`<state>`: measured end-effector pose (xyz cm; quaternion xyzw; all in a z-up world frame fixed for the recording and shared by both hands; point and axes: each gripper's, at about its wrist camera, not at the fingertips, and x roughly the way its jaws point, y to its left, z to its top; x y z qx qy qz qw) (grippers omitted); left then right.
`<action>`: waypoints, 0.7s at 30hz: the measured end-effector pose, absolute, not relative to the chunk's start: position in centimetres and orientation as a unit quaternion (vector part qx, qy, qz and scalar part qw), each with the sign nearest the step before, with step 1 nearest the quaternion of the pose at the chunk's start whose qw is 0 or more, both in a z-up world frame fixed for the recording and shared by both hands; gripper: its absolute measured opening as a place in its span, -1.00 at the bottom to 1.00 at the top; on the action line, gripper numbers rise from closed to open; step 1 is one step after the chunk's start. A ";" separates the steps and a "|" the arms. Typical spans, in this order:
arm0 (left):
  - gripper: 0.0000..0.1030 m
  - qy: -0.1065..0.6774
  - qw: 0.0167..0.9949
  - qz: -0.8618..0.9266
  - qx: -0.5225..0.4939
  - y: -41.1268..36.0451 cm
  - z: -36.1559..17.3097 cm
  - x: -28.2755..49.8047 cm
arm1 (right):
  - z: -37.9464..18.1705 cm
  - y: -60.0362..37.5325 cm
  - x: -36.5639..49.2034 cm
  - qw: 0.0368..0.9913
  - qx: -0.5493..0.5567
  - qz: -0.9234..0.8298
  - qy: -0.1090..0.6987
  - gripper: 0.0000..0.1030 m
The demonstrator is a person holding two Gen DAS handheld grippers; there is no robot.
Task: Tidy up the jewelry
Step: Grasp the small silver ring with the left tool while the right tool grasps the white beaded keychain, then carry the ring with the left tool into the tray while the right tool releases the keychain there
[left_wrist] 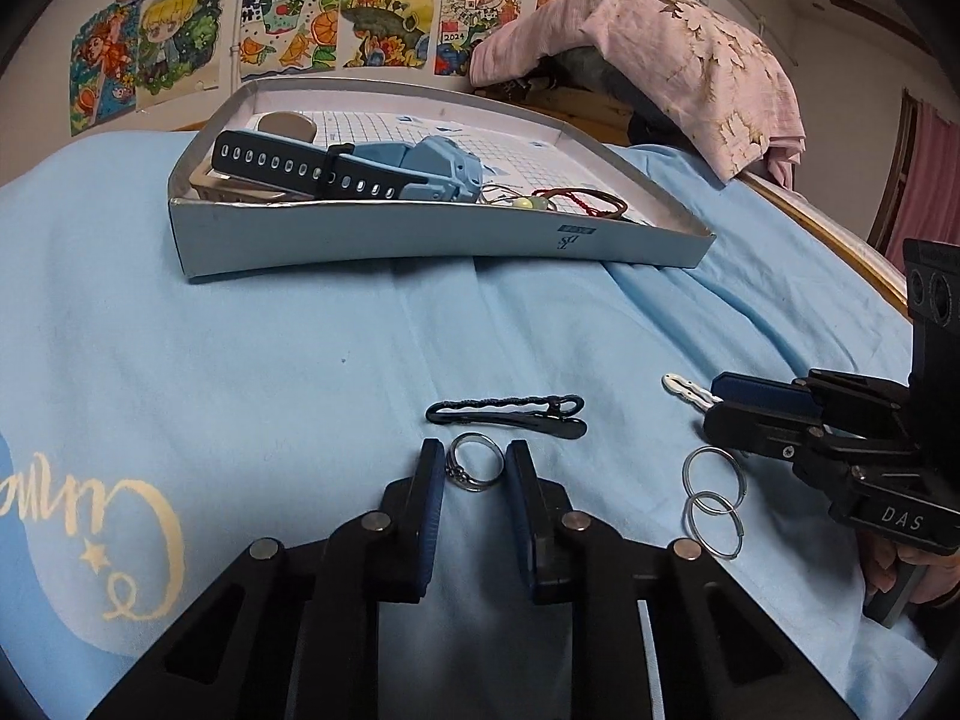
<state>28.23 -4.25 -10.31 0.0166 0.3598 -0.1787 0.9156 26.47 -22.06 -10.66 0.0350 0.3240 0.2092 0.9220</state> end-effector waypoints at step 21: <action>-0.62 0.307 0.931 -0.199 0.012 -4.1 -7.2 26.6 | -9.2 -23.4 26.0 0.941 0.061 0.181 0.279 -0.74</action>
